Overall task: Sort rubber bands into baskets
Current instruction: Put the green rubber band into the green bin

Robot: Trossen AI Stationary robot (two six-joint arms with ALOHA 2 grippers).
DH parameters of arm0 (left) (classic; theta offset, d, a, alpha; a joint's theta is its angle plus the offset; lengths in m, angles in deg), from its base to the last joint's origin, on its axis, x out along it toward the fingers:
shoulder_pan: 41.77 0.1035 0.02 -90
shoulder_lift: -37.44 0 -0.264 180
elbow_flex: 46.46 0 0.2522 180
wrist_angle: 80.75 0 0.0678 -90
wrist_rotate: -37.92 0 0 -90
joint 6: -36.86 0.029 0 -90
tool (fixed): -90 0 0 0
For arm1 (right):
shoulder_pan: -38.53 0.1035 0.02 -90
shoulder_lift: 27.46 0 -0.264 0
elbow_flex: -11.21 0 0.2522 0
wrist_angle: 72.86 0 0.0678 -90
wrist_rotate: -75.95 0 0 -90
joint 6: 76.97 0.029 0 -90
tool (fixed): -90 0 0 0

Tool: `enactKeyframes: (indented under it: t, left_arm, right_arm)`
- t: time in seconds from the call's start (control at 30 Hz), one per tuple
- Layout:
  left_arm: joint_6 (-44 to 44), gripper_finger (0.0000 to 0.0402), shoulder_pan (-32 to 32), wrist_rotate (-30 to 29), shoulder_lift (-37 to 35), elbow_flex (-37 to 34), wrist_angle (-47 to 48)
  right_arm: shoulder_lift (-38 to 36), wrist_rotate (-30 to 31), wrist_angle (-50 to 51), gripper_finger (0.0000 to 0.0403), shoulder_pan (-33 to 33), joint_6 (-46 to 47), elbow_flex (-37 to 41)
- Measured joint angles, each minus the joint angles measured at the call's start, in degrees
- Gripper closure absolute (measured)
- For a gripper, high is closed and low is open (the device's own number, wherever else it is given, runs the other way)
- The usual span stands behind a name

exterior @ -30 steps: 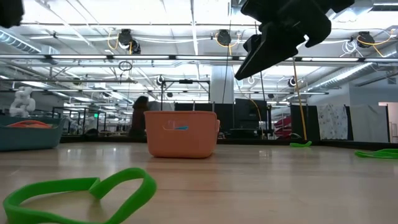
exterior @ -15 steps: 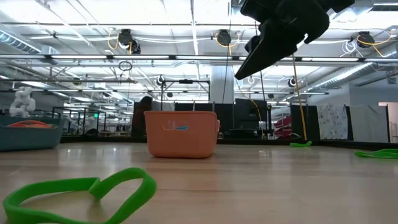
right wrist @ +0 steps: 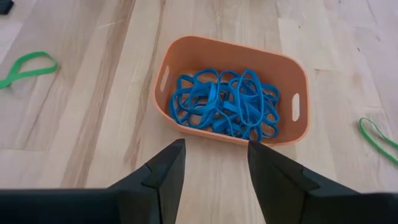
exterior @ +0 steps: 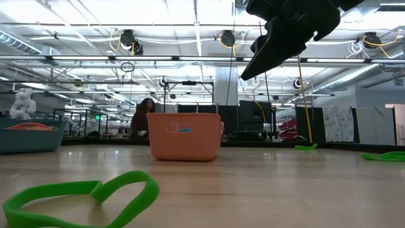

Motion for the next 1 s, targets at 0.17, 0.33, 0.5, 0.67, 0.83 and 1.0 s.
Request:
enactKeyframes:
  t: [0.17,0.33,0.5,0.67,0.83,1.0]
  left_arm:
    - [-0.2,0.0346,0.0,0.0,0.0,0.0,0.0]
    - [0.1,0.0315,0.0,0.0,0.0,0.0,0.2]
    - [0.0,0.0274,0.2,0.0,0.0,0.0,0.1]
    - [0.1,0.0259,1.7,5.1,0.0,0.0,0.0]
    - [4.5,0.0258,4.9,5.9,-0.6,0.0,0.0]
    - [9.7,0.0258,9.3,5.8,-2.4,0.0,-0.1]
  right_arm:
    - [0.0,0.0,0.0,0.0236,0.0,0.0,0.0]
    - [0.0,0.0,0.0,0.0236,0.0,0.0,0.0]
    - [0.0,0.0,0.0,0.0236,0.0,0.0,0.0]
    - [0.0,0.0,0.1,0.0236,0.0,0.0,0.0]
    - [0.0,0.0,0.1,0.0236,0.0,0.5,0.0]
    - [0.0,0.0,0.8,0.0236,0.0,1.0,0.0]
